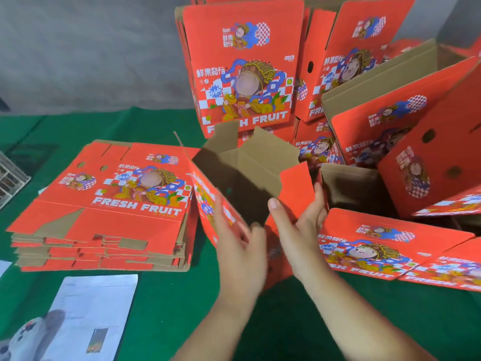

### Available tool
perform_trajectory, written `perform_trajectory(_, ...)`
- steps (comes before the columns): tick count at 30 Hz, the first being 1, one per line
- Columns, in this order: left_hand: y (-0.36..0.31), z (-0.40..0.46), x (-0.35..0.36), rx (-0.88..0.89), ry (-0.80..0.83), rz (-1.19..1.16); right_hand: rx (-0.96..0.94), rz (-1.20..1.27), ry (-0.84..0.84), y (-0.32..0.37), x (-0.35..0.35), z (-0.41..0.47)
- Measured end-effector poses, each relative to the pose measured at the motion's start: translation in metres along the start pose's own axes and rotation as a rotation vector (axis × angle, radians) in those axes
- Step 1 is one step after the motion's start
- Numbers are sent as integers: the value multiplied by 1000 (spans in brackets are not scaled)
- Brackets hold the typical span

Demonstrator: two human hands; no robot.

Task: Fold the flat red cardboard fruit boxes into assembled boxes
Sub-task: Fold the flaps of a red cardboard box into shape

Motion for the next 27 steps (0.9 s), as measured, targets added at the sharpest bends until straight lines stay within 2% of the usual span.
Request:
perform_trajectory(4,4,-27,9,-57,217,-71,-78,49,171,-7,-2,21)
perform_trajectory(7,11,-22,-9,-138,411,-66,-91,-16,159,-11,-11,37)
perform_trajectory(8,10,-15,-20,-121,399,-44,-95,16,159,-11,-14,41)
perform_trajectory(9,11,-5,-34,-95,319,-23,-102,53,158,-11,-16,42)
perform_trajectory(12,13,44,-82,-71,-51,114,-77,124,74,-10,-29,44)
perform_trajectory(13,12,62,-97,-106,-91,182,-62,128,35,-11,-34,45)
perform_trajectory(14,11,78,-108,-147,-51,219,-46,155,5,-13,-38,46)
perform_trajectory(16,13,97,-122,-200,164,190,-6,285,-14,-19,-42,47)
perform_trajectory(18,16,104,-123,-183,314,147,13,330,-46,-26,-47,49)
perform_trajectory(24,16,90,-115,-250,374,-9,12,297,-57,-43,-65,53)
perform_trajectory(27,17,61,-117,-183,283,-45,-62,280,-55,-42,-68,54)
Point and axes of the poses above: each hand's wrist, its own z-axis towards the middle knuckle, its own x-axis out of the palm, y = z × x, the point moved 2 cm from there along z, towards the middle knuckle, and after that the axes turned 13 degrees about -z, right-handed, at the moved point
